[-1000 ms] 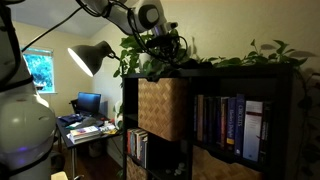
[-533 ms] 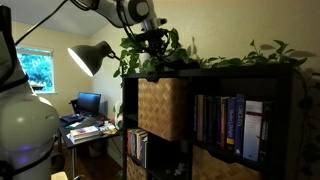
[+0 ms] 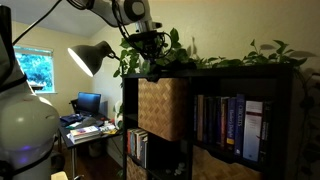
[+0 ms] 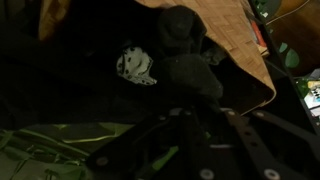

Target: Open the top drawer, put the objects on the counter in, then close the drawer

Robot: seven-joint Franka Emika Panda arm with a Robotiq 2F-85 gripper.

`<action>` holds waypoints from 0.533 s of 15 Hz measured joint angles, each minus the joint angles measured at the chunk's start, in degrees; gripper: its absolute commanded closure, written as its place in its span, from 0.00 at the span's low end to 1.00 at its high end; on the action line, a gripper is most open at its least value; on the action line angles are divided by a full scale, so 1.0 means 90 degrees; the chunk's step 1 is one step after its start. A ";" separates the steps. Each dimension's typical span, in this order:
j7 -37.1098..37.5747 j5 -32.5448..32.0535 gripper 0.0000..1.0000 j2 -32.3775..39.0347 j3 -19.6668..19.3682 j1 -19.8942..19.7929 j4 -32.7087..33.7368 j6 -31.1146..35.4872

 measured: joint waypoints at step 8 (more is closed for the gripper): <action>0.0472 -0.0032 0.92 0.0004 0.0049 -0.0026 -0.0716 0.0765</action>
